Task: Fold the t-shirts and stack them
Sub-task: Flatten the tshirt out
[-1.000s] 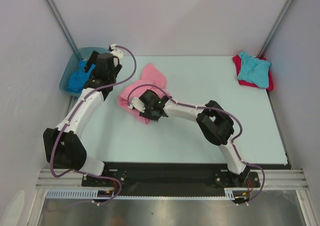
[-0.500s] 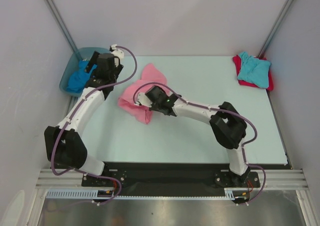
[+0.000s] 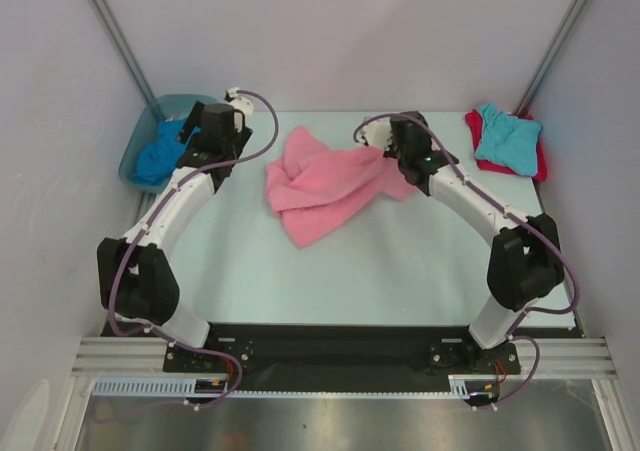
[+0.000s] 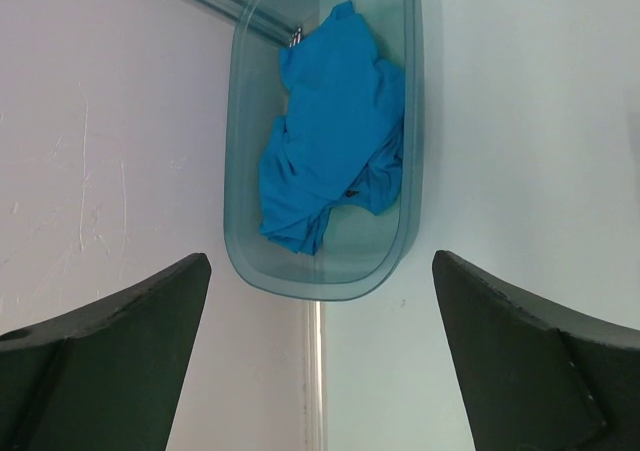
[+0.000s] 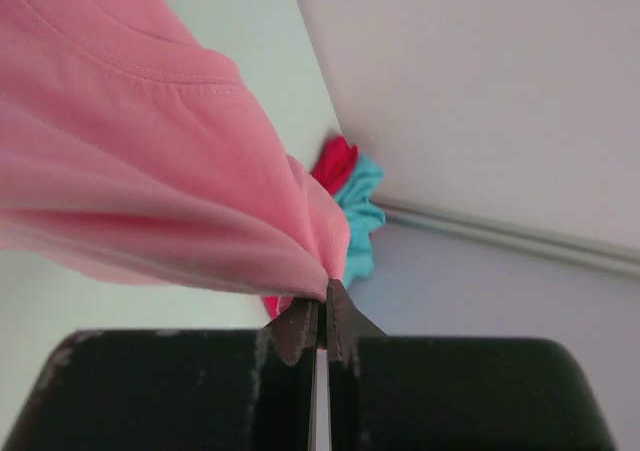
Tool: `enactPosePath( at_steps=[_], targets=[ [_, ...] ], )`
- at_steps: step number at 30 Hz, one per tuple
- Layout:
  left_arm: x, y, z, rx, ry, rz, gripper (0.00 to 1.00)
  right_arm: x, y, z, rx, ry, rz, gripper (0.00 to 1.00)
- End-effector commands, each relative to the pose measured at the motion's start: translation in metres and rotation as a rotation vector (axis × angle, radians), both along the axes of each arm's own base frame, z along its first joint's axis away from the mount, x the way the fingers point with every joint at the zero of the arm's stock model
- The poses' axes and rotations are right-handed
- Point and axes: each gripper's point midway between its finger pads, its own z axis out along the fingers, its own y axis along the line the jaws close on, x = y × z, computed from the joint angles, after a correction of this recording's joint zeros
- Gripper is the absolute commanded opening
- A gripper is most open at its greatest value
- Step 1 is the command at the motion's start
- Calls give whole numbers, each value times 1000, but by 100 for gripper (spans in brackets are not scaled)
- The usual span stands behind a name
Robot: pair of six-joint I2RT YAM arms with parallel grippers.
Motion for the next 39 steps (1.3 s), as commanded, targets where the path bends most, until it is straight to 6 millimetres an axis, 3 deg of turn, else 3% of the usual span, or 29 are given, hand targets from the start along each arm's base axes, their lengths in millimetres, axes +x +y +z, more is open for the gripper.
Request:
enactPosePath(
  at_steps=[1,5,10,11,12,15,16,18,21,22,25,27,32,39],
  targets=[
    [16,-5,24,-48,-80,-6,100,11,-50,33,-65,-103,-78,0],
    [25,-7,24,-43,-78,-15,100,17,-78,23,-73,-92,-132,0],
    [32,-9,28,-38,-78,-26,100,9,-80,-16,-94,-5,-137,0],
    [33,-10,31,-41,-85,-29,100,8,-80,-22,-99,0,-144,5],
    [34,-11,30,-42,-83,-33,100,9,-78,-33,-103,17,-149,31],
    [31,-16,27,-47,-51,-61,100,6,-74,-57,-114,60,-181,81],
    [28,-19,27,-48,-38,-85,100,6,-73,-59,-109,63,-185,84],
    [21,-38,15,-48,33,-223,100,4,-64,-63,-82,64,-187,89],
    [-5,-71,-10,16,137,-463,100,-3,-50,-66,-58,87,-167,90],
    [-20,-84,-27,49,180,-533,100,-7,-41,-63,-43,83,-153,90],
    [-44,-107,-53,185,278,-723,100,-12,-28,-65,-42,91,-116,90],
    [-58,-116,-71,218,330,-808,100,-11,-27,-65,-30,87,-124,90],
    [-88,-146,-85,144,440,-988,100,-18,-38,-75,-8,121,-155,90],
    [-133,-182,-122,184,590,-1230,100,-18,-48,-72,-18,112,-170,90]
  ],
)
